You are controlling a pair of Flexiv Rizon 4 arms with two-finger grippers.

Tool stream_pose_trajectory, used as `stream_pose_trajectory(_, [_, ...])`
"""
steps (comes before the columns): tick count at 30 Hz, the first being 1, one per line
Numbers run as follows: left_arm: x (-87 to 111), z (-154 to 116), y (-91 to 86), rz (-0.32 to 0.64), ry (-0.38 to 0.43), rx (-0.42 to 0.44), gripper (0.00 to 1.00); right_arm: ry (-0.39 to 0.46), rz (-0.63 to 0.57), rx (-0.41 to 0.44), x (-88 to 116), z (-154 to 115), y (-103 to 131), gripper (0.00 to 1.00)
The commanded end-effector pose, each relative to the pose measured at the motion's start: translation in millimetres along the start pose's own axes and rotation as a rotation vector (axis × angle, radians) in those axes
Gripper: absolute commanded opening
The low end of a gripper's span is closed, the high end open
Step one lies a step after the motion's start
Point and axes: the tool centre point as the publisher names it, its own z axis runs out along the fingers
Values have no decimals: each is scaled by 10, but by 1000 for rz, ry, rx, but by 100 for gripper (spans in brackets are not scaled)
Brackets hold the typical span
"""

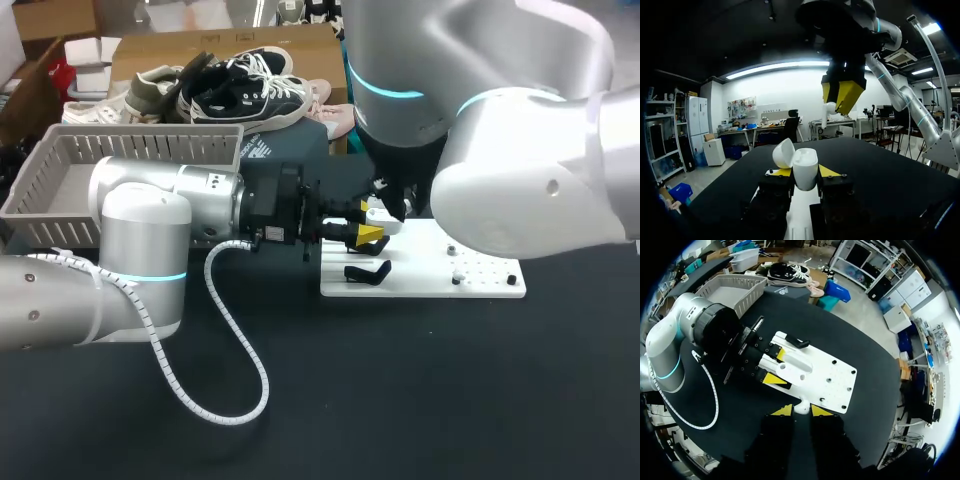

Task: Pick up each earbud case from the left stands, insert the matching earbuds, close the lid, and place the case in the box.

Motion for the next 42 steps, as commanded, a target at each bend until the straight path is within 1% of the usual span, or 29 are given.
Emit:
stream_pose_trajectory(1, [6, -2, 8, 1, -2, 2, 0, -3, 1, 1, 21, -8, -2, 0])
stream_pose_trajectory(9, [6, -2, 8, 1, -2, 2, 0, -3, 1, 1, 21, -8, -2, 0])
stream_pose_trajectory(11, [6, -2, 8, 1, -2, 2, 0, 26, 94, 32, -33, 2, -17, 0])
stream_pose_trajectory(12, [6, -2, 8, 1, -2, 2, 0, 47, 137, 63, -54, 12, -30, 0])
stream_pose_trajectory(13, [6, -2, 8, 1, -2, 2, 0, 41, 187, 110, -79, 21, -53, 0])
stream_pose_trajectory(14, [6, -2, 8, 1, -2, 2, 0, 40, 213, 128, -91, 21, -62, 0])
stream_pose_trajectory(15, [6, -2, 8, 1, -2, 2, 0, 72, 281, 117, -97, 12, -77, 0])
stream_pose_trajectory(16, [6, -2, 8, 1, -2, 2, 0, 68, 321, 95, -108, -6, -80, 0])
stream_pose_trajectory(18, [6, -2, 8, 1, -2, 2, 0, 67, 367, 109, -106, -23, -81, 0])
stream_pose_trajectory(22, [6, -2, 8, 1, -2, 2, 0, 68, 446, 79, -73, -40, -64, 0])
stream_pose_trajectory(24, [6, -2, 8, 1, -2, 2, 0, 67, 466, 86, -67, -46, -51, 0])
stream_pose_trajectory(25, [6, -2, 8, 1, -2, 2, 0, 60, 483, 75, -64, -44, -42, 0])
stream_pose_trajectory(29, [6, -2, 8, 1, -2, 2, 0, 71, 482, 24, -20, -59, 16, 0])
stream_pose_trajectory(30, [6, -2, 8, 1, -2, 2, 0, 72, 478, 22, 9, -64, -1, 0])
stream_pose_trajectory(42, [6, -2, 8, 1, -2, 2, 0, 72, 478, 22, 9, -64, -1, 0])
